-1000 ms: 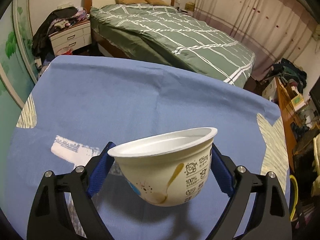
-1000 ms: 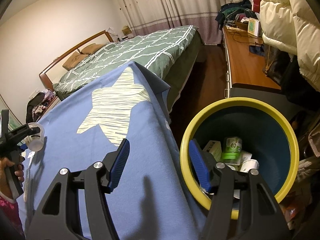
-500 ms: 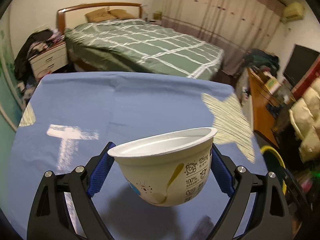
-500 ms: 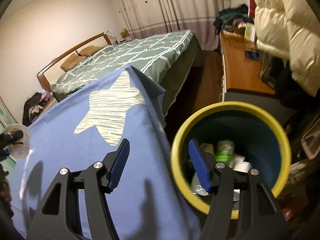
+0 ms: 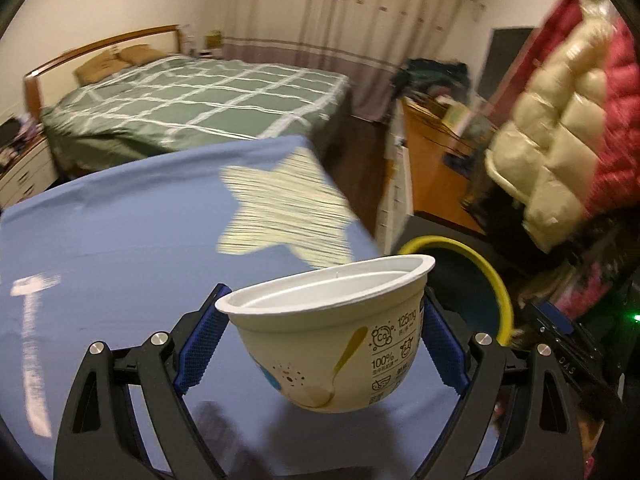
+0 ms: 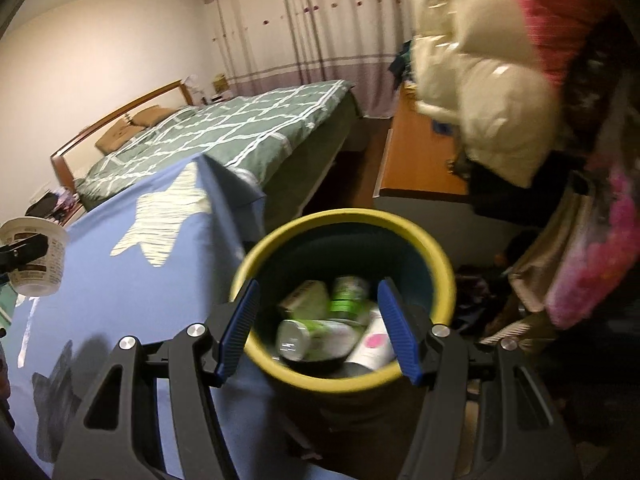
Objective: Collect trash
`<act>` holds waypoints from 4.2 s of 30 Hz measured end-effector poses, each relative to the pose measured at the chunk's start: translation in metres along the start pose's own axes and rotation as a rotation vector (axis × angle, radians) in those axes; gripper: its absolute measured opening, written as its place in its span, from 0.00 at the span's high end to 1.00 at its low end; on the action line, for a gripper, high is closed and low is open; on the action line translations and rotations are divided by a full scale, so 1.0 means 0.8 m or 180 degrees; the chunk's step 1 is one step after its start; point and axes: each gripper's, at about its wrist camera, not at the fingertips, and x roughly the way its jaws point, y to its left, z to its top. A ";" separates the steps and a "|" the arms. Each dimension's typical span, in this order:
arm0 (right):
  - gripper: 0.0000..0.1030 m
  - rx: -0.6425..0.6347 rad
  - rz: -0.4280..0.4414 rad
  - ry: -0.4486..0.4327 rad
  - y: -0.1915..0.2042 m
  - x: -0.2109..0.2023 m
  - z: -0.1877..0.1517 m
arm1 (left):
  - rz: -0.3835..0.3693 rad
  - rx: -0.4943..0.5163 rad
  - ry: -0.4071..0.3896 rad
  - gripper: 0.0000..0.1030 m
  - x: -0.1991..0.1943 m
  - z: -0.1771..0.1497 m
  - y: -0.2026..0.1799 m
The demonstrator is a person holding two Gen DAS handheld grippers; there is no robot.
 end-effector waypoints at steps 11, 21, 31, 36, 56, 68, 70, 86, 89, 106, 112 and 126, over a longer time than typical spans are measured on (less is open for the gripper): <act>0.43 0.0262 -0.0178 -0.0081 -0.082 -0.032 -0.009 | -0.0348 0.0457 0.0256 0.14 0.072 0.005 -0.144; 0.43 0.0390 -0.0266 -0.0096 -0.113 -0.036 -0.016 | -0.0408 0.0584 0.0407 0.14 0.159 0.012 -0.208; 0.43 0.0340 -0.0234 -0.0037 -0.100 -0.030 -0.018 | -0.0366 0.0541 0.0367 0.05 0.142 0.013 -0.184; 0.43 0.0170 -0.0018 -0.0004 -0.068 -0.037 -0.019 | -0.0441 0.0454 0.0095 0.05 0.043 0.000 -0.118; 0.33 -0.0611 0.0522 -0.0337 0.072 -0.143 -0.053 | 0.0704 -0.0346 -0.1105 0.05 -0.301 -0.194 0.102; 0.31 -0.0692 0.0504 -0.0418 0.082 -0.165 -0.059 | 0.1079 -0.0388 -0.1095 0.05 -0.310 -0.211 0.107; 0.30 -0.0699 0.0507 -0.0423 0.084 -0.166 -0.060 | 0.1061 -0.0376 -0.1059 0.05 -0.308 -0.215 0.106; 0.30 -0.0680 0.0489 -0.0409 0.080 -0.164 -0.059 | 0.1139 -0.0335 -0.1038 0.05 -0.301 -0.211 0.097; 0.30 -0.0675 0.0491 -0.0411 0.081 -0.165 -0.059 | 0.1136 -0.0340 -0.1041 0.05 -0.301 -0.211 0.098; 0.29 -0.0683 0.0492 -0.0401 0.081 -0.163 -0.058 | 0.1141 -0.0361 -0.1005 0.05 -0.291 -0.211 0.100; 0.29 -0.0675 0.0500 -0.0400 0.084 -0.163 -0.058 | 0.1144 -0.0364 -0.1002 0.05 -0.290 -0.211 0.101; 0.29 -0.0671 0.0503 -0.0396 0.083 -0.162 -0.058 | 0.1137 -0.0363 -0.0980 0.05 -0.284 -0.213 0.102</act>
